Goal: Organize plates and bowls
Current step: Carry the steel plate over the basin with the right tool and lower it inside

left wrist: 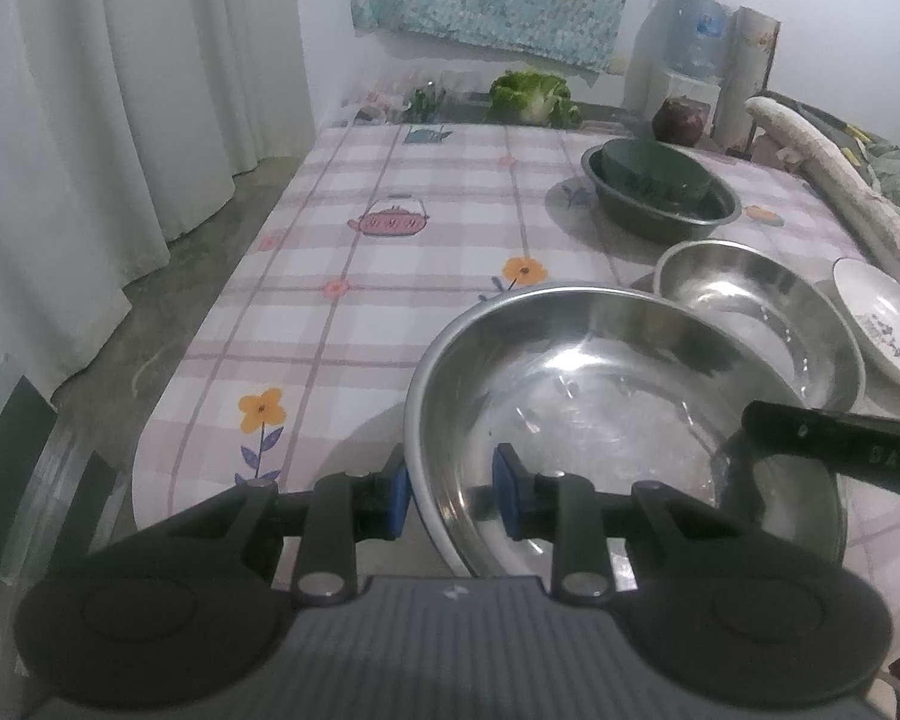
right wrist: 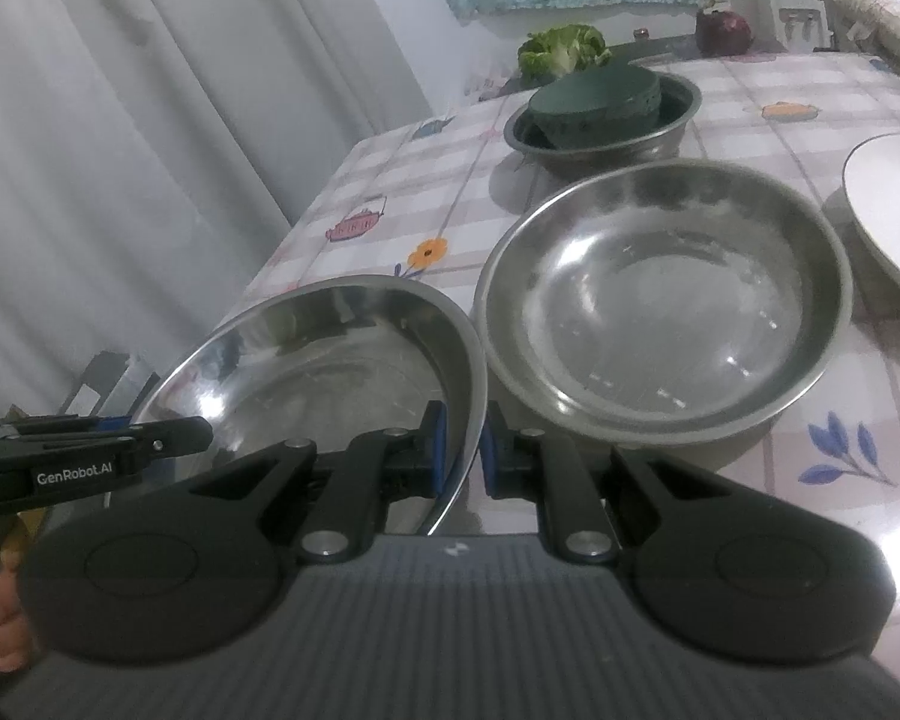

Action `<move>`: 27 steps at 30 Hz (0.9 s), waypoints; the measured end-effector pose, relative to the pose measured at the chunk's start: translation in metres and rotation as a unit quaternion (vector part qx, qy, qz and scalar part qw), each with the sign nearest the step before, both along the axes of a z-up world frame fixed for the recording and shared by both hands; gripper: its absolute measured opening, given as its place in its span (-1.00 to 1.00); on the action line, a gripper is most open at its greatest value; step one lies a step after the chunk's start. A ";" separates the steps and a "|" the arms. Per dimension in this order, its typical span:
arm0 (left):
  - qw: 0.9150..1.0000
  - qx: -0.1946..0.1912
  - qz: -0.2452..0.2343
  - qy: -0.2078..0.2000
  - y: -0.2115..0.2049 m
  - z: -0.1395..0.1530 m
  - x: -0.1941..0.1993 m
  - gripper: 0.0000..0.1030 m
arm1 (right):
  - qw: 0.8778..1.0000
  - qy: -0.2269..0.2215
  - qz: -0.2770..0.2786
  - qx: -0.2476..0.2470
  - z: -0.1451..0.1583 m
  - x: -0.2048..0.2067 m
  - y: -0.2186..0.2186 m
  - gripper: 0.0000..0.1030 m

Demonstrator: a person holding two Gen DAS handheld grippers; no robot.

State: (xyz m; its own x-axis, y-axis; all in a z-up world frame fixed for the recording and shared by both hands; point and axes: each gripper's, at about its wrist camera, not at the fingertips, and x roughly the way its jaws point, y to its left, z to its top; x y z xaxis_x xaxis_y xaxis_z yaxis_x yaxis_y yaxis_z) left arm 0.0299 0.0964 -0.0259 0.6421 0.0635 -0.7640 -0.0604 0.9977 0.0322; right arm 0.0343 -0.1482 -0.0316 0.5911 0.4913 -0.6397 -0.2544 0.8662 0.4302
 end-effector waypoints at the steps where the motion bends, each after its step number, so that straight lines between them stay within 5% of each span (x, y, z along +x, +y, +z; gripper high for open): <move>1: 1.000 -0.001 0.000 -0.003 -0.001 0.002 0.001 -0.44 | 1.000 -0.001 -0.001 0.000 0.002 0.000 -0.001 -0.76; 27: 0.997 -0.015 -0.075 -0.032 -0.086 0.021 0.049 -0.44 | 0.996 -0.015 -0.092 0.003 0.021 0.003 -0.089 -0.74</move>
State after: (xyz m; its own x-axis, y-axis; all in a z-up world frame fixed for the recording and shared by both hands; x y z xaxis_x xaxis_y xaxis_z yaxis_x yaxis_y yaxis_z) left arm 0.0791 0.0105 -0.0051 0.6897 -0.0588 -0.7217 0.0885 0.9961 0.0034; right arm 0.0374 -0.2370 -0.0110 0.6896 0.3765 -0.6186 -0.1046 0.8971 0.4293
